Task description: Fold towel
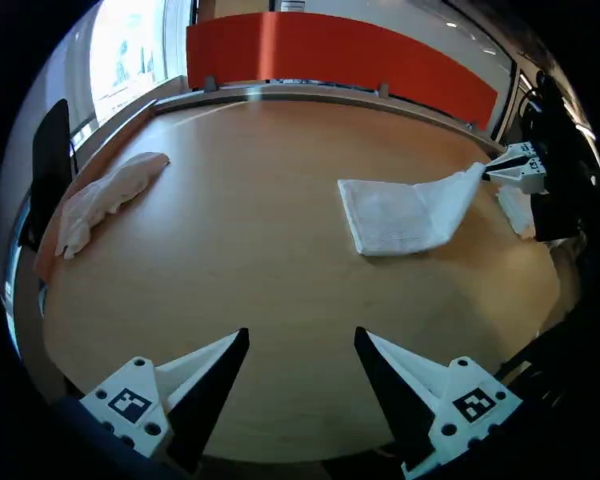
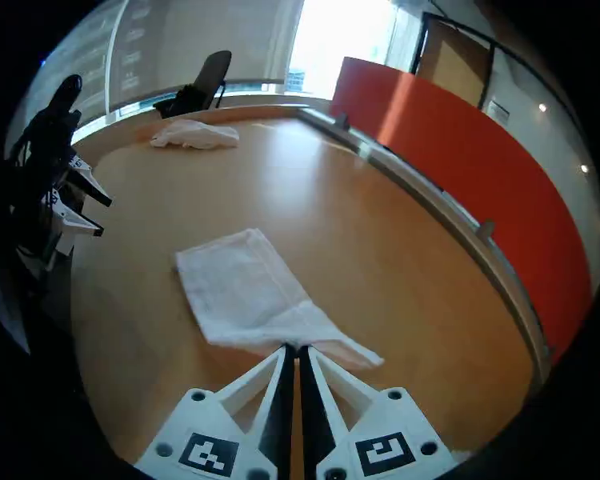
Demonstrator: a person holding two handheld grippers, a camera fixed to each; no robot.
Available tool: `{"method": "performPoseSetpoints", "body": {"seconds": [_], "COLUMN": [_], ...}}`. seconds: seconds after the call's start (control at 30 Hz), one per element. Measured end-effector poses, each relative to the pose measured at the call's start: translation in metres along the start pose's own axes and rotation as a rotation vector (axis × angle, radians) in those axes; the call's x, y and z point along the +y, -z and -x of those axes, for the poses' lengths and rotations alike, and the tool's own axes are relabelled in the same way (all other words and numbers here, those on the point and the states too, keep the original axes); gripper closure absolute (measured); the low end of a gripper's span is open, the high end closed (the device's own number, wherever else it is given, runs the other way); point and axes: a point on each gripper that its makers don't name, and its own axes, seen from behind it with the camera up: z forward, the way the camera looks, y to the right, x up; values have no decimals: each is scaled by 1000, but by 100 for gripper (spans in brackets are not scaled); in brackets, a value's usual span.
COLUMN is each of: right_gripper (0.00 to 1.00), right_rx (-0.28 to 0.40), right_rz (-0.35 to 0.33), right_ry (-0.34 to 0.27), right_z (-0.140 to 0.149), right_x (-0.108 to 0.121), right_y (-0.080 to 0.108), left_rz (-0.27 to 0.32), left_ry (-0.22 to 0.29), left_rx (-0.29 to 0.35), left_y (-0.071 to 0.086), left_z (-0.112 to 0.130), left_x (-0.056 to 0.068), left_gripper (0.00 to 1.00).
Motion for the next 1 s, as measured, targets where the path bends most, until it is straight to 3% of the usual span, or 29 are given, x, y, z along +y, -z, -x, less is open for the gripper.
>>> {"method": "performPoseSetpoints", "body": {"seconds": [0.27, 0.5, 0.7, 0.87, 1.0], "right_gripper": [96, 96, 96, 96, 96], "right_rx": [34, 26, 7, -23, -31], "right_rz": [-88, -190, -257, -276, -281], "right_ry": [100, 168, 191, 195, 191], "right_z": [-46, -69, -74, -66, -64], "right_x": [-26, -63, -93, -102, -104], "right_y": [-27, -62, -90, -108, -113], "left_rz": [-12, -28, -39, -35, -36], "left_ry": [42, 95, 126, 141, 148], "left_rx": [9, 23, 28, 29, 30], "left_y": [10, 19, 23, 24, 25], "left_z": [8, 14, 21, 24, 25], "left_x": [-2, -8, -9, -6, -5], "left_gripper": [2, 2, 2, 2, 2]}}
